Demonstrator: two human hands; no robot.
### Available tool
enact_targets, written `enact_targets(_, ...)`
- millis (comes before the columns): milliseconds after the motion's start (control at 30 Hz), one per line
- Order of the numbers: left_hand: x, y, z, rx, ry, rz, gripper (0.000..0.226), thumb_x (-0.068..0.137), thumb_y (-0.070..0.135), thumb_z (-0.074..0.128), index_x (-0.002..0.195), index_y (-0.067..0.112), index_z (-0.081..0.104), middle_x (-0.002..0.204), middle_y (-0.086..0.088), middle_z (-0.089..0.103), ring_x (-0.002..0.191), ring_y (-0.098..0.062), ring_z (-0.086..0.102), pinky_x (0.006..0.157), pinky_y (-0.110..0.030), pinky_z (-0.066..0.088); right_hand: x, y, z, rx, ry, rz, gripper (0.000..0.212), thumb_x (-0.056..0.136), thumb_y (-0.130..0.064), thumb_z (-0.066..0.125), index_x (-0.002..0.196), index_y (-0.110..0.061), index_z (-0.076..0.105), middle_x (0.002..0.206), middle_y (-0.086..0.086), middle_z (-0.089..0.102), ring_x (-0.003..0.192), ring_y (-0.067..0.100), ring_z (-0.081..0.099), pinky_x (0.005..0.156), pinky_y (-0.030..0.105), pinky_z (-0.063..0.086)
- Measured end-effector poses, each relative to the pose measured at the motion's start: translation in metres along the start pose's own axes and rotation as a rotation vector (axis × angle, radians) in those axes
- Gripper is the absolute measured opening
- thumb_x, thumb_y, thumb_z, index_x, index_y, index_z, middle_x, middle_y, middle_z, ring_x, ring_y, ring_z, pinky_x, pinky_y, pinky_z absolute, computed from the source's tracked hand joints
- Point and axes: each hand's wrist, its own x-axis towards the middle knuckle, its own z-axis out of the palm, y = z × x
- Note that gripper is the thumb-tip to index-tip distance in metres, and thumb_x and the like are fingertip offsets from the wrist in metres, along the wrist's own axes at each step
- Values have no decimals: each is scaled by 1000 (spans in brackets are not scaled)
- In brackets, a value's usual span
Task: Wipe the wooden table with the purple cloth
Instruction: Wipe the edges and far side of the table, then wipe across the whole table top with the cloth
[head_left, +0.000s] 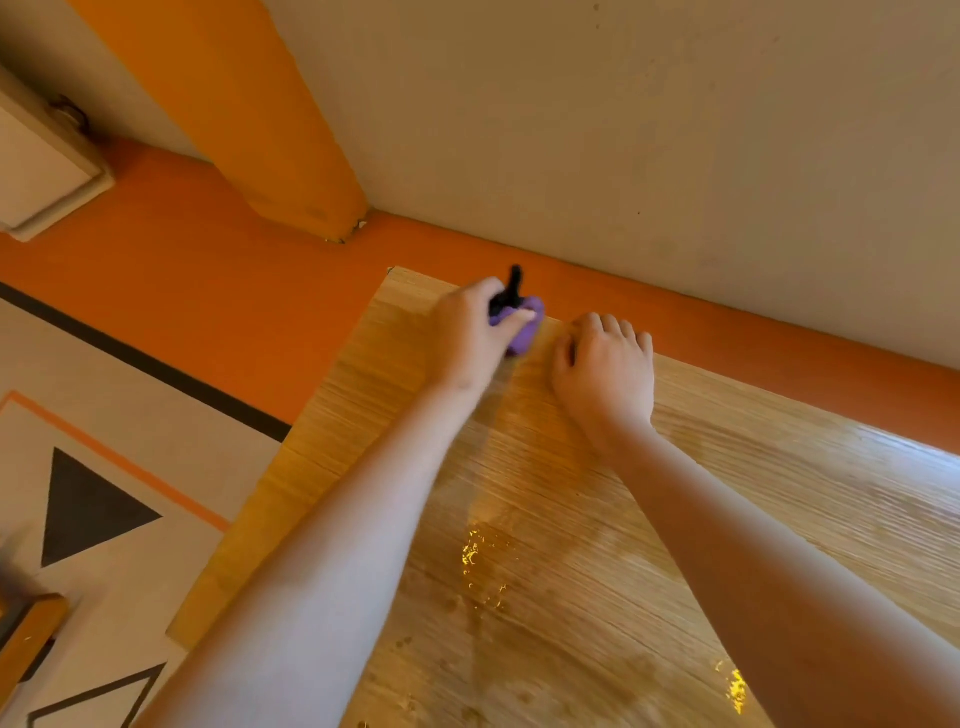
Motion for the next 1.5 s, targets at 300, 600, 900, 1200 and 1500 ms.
enact_targets(300,-45,17,-20,-325,137,-344,21,84,34,70,78,15,63,74,8,63,70,-6,59,58,-13,42,-23,-16,-55,442,25,-145,24,84,-9,56,108,-11,62,98,0,54,93,16,49,77,24,40)
enact_targets(600,-113,30,-59,-779,216,-509,29,98,31,45,92,24,72,92,3,74,86,-11,69,73,-25,54,-62,-68,-52,643,-270,-58,41,76,-44,70,105,-17,57,99,-2,61,87,14,59,74,34,53)
enact_targets(900,-220,-51,-96,28,577,-673,27,91,14,58,118,11,59,125,-7,57,118,-24,48,96,-36,41,-27,-123,-12,419,-402,-240,26,91,-26,58,110,-9,60,101,7,61,73,20,60,53,29,49)
enact_targets(1200,-268,-83,-78,-286,729,-1094,61,98,20,50,149,7,19,144,-20,42,129,-37,42,103,-45,39,31,-157,20,212,-278,-306,26,89,-22,59,112,-10,59,109,10,61,92,28,61,69,37,54)
enact_targets(1500,-269,-80,-79,-325,721,-1120,50,100,27,44,145,12,27,130,-18,56,110,-40,58,79,-35,43,-82,-200,43,277,-576,-748,24,92,-23,56,116,-17,59,102,0,56,81,14,50,57,22,33)
